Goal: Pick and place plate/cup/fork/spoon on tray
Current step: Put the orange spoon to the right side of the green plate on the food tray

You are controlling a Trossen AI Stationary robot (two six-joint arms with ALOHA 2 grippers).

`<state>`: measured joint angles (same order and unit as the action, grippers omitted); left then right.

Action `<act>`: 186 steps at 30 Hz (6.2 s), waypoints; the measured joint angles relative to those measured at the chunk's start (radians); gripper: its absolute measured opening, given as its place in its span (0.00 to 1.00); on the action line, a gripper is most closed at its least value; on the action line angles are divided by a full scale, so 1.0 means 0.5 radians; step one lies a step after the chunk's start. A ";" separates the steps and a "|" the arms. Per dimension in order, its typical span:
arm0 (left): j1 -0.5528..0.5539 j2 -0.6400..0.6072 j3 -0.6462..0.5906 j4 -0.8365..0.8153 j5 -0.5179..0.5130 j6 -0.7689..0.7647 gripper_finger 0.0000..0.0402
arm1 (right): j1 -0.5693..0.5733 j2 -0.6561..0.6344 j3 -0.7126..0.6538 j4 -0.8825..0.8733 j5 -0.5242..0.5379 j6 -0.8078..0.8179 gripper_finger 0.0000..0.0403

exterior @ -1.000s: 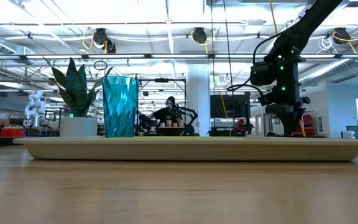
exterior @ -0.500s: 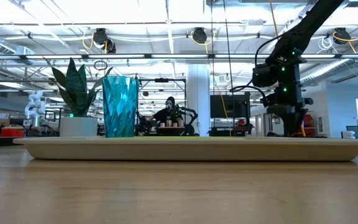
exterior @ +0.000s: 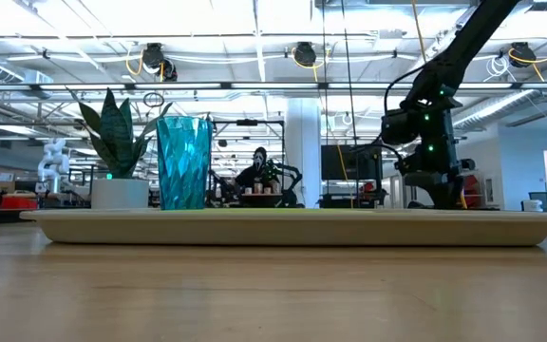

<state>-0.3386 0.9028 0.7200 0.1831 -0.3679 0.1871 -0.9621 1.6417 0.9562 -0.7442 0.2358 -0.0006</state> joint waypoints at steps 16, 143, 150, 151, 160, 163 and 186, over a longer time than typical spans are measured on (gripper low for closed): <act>0.000 0.000 0.000 0.001 -0.001 -0.018 0.43 | 0.038 0.066 -0.080 -0.131 0.016 0.083 0.32; 0.192 -0.133 0.000 -0.003 -0.175 0.458 0.43 | 1.986 -0.309 -0.200 0.539 -0.375 -0.551 0.43; 0.192 -0.133 0.000 -0.004 -0.175 0.458 0.43 | 1.989 -0.302 -0.200 0.540 -0.481 -0.532 0.43; 0.192 -0.133 0.000 -0.004 -0.175 0.458 0.43 | 1.992 -0.291 -0.202 0.544 -0.481 -0.506 0.43; 0.192 -0.132 0.001 -0.018 -0.175 0.457 0.43 | 2.085 -0.220 -0.310 0.681 -0.467 -0.431 0.43; 0.192 -0.132 0.001 -0.018 -0.175 0.457 0.43 | 2.086 -0.220 -0.311 0.697 -0.430 -0.388 0.43; 0.192 -0.132 0.001 -0.017 -0.175 0.456 0.43 | 2.083 -0.215 -0.314 0.715 -0.367 -0.022 0.43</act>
<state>-0.2424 0.8366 0.7204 0.1745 -0.4553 0.4152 0.0792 1.5341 0.7990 -0.3868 0.0523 -0.0113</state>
